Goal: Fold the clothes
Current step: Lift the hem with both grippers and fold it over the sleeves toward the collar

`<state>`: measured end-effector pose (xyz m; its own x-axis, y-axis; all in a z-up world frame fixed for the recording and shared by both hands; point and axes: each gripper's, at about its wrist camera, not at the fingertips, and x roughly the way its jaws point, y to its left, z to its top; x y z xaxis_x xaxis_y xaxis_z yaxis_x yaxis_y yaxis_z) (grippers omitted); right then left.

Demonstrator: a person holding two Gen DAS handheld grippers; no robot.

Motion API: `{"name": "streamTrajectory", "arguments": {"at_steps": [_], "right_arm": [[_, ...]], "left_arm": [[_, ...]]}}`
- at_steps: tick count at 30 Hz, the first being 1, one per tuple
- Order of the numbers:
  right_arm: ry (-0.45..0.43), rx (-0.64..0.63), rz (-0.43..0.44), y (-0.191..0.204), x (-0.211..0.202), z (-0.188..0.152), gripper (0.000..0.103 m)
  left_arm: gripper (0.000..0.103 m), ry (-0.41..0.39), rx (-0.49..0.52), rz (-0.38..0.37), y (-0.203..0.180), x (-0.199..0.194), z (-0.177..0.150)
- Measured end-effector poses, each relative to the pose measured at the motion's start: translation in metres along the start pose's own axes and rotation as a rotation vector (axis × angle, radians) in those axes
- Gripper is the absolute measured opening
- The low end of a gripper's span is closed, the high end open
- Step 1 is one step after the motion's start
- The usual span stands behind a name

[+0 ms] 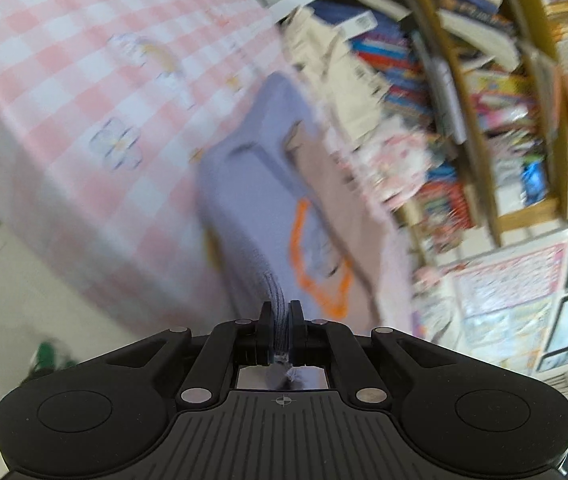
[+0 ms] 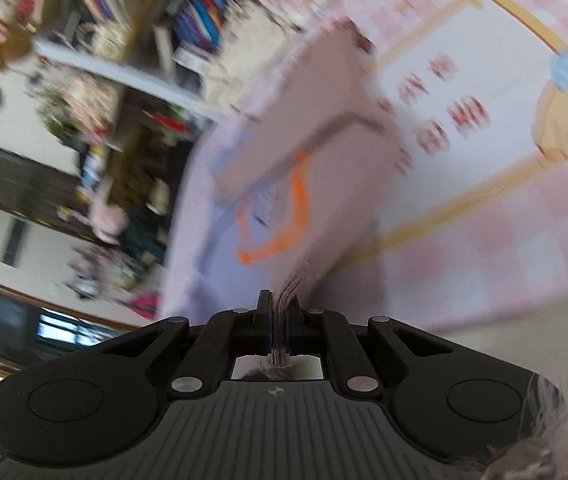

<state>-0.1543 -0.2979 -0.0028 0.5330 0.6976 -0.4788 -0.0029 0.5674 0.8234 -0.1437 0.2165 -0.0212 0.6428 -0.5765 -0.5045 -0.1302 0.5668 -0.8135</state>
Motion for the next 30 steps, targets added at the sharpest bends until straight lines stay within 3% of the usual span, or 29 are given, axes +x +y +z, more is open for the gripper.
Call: {"name": "streamTrajectory", "arguments": {"at_steps": [4, 11, 19, 30], "right_arm": [[-0.075, -0.007, 0.067, 0.017, 0.004, 0.03, 0.006], [-0.22, 0.034, 0.082, 0.025, 0.03, 0.086, 0.006], [-0.299, 0.086, 0.03, 0.022, 0.065, 0.13, 0.006], [-0.341, 0.178, -0.049, 0.002, 0.109, 0.167, 0.006]], "left_arm": [[0.004, -0.055, 0.007, -0.062, -0.013, 0.011, 0.03], [0.004, -0.116, 0.041, -0.128, -0.033, 0.044, 0.088], [0.004, -0.1, 0.055, -0.125, -0.041, 0.084, 0.137], [0.004, -0.044, 0.046, -0.098, -0.038, 0.141, 0.187]]}}
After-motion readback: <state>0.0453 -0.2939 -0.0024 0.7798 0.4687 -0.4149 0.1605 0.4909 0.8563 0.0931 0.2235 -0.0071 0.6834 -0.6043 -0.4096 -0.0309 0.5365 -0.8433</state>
